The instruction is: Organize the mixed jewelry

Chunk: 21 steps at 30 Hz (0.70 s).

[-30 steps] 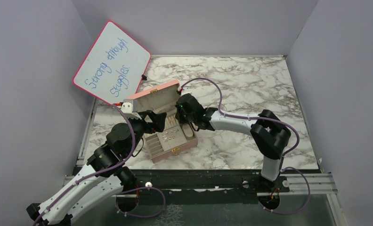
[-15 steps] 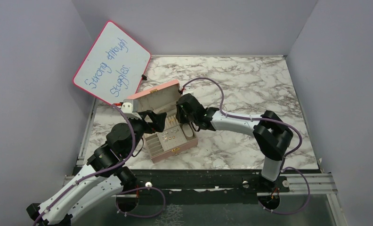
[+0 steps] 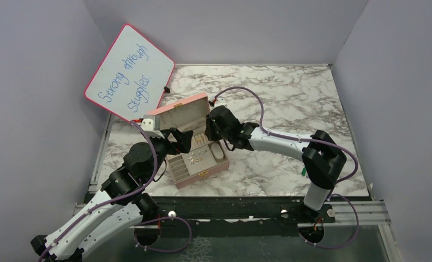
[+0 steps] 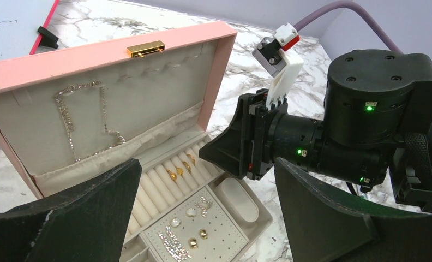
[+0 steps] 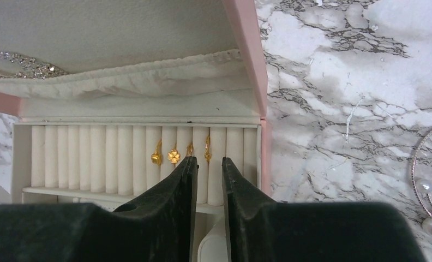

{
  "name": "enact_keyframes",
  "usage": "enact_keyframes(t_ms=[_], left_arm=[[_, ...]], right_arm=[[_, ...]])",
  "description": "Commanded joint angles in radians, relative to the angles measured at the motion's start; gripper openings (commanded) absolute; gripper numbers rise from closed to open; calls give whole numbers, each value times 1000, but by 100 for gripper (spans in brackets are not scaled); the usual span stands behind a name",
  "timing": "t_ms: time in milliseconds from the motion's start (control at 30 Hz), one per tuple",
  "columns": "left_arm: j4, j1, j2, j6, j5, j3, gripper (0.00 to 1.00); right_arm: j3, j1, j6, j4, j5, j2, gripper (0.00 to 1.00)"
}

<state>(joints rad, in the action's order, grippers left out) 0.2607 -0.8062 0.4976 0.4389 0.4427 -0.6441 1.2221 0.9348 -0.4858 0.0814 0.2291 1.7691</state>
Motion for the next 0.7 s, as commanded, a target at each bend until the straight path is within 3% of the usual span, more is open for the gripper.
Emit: enact_keyframes(t_ms=[0,233,400,667], left_arm=[[-8,2,1,-16,21,7,93],[-3,1,3,-16,13,5,93],[7,1,6,-13,-1,0,93],[36,1,9,19,-47,-4,93]], right_arm=[[27,4,3,26,4,-16,29],[5,-5,-107,114,170,-84,37],[-59,-43,-177,150,202,-152,41],[-183,-244,-297,276,205,-223,49]])
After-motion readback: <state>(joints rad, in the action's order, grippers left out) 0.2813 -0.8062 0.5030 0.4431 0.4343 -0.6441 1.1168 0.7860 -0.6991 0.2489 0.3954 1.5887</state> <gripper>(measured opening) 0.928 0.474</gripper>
